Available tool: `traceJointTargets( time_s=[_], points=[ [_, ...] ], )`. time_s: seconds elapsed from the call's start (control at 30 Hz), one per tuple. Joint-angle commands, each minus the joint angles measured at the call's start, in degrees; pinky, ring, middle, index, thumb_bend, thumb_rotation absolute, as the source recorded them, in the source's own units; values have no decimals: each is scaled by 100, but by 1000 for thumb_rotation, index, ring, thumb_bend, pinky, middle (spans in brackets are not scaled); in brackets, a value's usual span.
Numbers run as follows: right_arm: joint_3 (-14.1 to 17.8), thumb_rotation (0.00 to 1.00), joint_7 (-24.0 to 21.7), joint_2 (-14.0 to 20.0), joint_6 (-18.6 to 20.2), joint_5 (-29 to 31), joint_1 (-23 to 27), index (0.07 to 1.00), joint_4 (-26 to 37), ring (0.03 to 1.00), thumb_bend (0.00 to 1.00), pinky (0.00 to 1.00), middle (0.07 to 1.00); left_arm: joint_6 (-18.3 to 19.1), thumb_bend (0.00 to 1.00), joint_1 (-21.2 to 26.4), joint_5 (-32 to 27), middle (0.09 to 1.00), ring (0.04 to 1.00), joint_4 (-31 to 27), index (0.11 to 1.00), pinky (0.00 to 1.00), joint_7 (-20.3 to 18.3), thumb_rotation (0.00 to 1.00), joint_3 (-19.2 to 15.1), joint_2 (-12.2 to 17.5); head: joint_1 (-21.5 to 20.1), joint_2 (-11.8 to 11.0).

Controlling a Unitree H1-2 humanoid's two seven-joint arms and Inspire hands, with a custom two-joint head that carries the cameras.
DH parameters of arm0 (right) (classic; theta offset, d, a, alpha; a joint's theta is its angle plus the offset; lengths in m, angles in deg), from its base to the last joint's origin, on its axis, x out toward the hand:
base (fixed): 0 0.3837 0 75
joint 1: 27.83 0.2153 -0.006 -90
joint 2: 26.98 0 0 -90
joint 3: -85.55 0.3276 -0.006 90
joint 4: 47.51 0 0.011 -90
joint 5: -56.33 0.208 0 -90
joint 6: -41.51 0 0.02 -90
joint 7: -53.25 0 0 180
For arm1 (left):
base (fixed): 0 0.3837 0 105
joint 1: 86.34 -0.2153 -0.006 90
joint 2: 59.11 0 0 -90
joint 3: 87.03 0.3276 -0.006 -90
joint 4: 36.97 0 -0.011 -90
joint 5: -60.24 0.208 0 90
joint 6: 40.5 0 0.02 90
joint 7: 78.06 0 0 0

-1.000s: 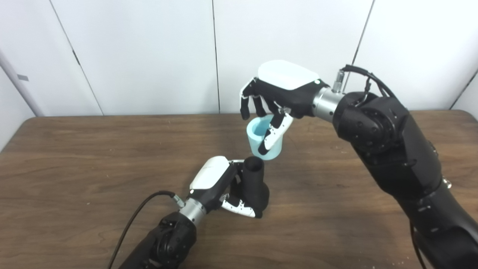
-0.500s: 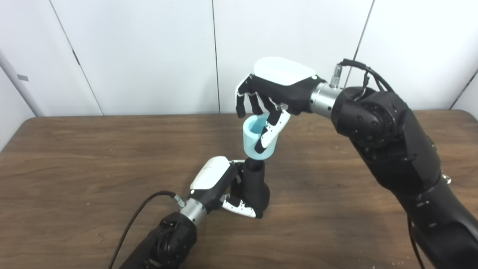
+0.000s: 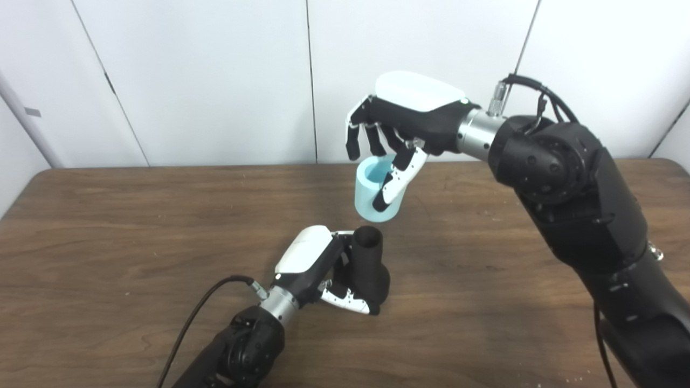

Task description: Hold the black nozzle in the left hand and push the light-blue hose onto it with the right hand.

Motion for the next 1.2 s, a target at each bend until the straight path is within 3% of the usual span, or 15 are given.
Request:
traceJointTargets(
  time_s=[0.0,0.73,0.93,1.17],
  points=[
    [183,120,83,52,54,44,464,483,278,169,517,92,277,544,520,-596,197,457,433,543,485,439,-1032,86,509,103,-1,7],
    [178,122,-104,22,403,687,527,483,240,193,517,117,297,563,520,-585,205,458,431,544,485,436,-1031,86,517,91,8,12],
    [115,122,-22,79,284,624,519,483,152,182,517,106,287,553,520,-575,194,457,430,555,485,438,-1027,86,512,83,6,12],
    [49,124,-100,57,439,604,476,483,101,184,518,108,293,576,520,-583,194,456,430,549,485,441,-1022,86,509,66,21,22]
  ],
)
